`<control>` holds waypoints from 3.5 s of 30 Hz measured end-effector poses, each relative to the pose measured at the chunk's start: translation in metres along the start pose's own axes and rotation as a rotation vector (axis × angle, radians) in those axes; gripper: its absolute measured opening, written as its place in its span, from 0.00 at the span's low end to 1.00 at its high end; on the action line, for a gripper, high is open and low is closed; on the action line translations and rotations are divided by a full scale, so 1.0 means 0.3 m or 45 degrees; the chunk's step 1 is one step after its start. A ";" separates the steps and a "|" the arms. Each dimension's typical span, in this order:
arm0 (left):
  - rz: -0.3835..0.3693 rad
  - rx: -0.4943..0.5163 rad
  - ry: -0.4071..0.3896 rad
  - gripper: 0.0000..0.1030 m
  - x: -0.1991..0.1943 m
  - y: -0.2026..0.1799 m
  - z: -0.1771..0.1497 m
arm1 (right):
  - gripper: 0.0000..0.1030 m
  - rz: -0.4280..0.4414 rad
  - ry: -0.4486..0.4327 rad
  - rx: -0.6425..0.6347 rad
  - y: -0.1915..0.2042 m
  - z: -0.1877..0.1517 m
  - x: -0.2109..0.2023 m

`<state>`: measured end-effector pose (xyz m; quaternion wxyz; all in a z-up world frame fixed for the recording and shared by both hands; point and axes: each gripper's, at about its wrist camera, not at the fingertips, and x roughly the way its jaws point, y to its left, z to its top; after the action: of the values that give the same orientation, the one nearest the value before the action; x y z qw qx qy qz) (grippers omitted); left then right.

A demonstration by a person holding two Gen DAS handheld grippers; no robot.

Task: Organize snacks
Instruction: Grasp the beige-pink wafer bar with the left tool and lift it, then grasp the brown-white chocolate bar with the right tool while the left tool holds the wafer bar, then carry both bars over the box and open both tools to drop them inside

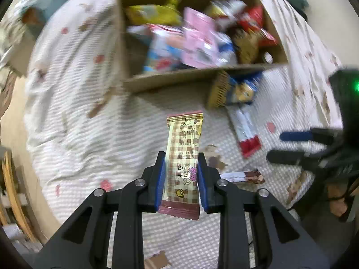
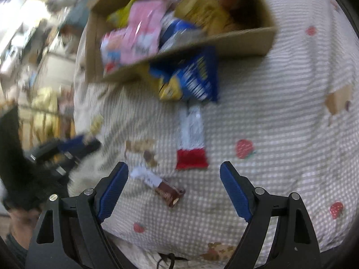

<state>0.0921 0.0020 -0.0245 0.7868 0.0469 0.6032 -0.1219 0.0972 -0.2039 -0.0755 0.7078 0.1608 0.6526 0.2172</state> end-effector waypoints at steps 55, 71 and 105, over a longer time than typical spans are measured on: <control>0.193 -0.304 -0.358 0.22 -0.184 0.124 0.005 | 0.17 0.072 -0.438 -0.122 0.078 0.005 -0.236; 0.144 -0.323 -0.444 0.22 -0.275 0.132 0.139 | 0.17 0.079 -0.706 0.045 -0.016 0.132 -0.455; 0.164 -0.204 -0.457 0.22 0.008 0.106 0.451 | 0.17 0.116 -0.504 0.079 -0.036 0.380 -0.171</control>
<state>0.2274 0.0026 0.0071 0.8891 0.0000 0.4567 -0.0293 0.2088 -0.2332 -0.0262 0.8064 0.2513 0.4993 0.1930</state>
